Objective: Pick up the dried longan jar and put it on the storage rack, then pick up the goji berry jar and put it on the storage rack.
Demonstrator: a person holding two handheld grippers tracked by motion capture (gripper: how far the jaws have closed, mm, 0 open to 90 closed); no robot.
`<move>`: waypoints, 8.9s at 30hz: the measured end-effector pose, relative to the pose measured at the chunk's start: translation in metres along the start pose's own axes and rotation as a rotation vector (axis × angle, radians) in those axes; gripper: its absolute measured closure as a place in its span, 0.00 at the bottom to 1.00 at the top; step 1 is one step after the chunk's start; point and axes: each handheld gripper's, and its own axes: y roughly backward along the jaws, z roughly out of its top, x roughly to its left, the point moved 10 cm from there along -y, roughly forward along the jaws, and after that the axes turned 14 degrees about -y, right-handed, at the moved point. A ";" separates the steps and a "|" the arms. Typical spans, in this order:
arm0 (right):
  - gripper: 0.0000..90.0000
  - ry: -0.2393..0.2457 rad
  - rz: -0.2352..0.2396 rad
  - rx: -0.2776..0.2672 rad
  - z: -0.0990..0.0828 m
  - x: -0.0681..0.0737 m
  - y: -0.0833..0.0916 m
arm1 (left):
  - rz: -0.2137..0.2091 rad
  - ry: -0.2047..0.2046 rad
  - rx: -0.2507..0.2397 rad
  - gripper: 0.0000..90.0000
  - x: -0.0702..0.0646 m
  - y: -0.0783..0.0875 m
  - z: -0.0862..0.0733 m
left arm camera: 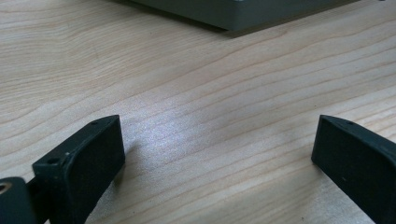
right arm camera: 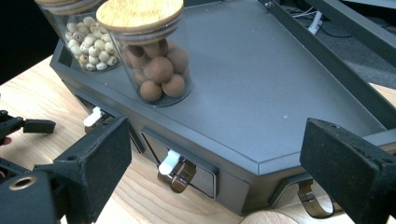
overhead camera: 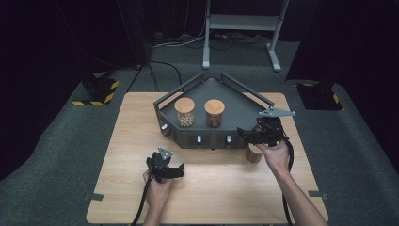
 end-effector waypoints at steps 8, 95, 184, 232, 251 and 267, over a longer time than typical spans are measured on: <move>0.10 -0.021 -0.004 -0.010 -0.011 -0.007 0.001 | 0.000 0.000 0.000 0.03 0.000 0.000 0.000; 0.03 -0.059 -0.121 0.035 -0.087 -0.040 -0.004 | 0.000 0.000 0.000 0.03 0.000 0.000 0.000; 0.27 -0.011 -0.247 0.083 -0.105 -0.041 -0.046 | 0.000 -0.001 0.000 0.03 0.000 0.000 0.000; 0.28 -0.048 -0.184 0.080 -0.108 -0.054 -0.035 | 0.000 0.000 0.000 0.03 0.000 0.000 0.000; 0.28 -0.043 -0.166 0.088 -0.104 -0.056 -0.025 | 0.000 0.000 0.000 0.03 0.000 0.000 0.000; 0.28 -0.014 -0.150 0.097 -0.095 -0.051 -0.015 | 0.000 0.000 0.000 0.03 0.000 0.000 0.000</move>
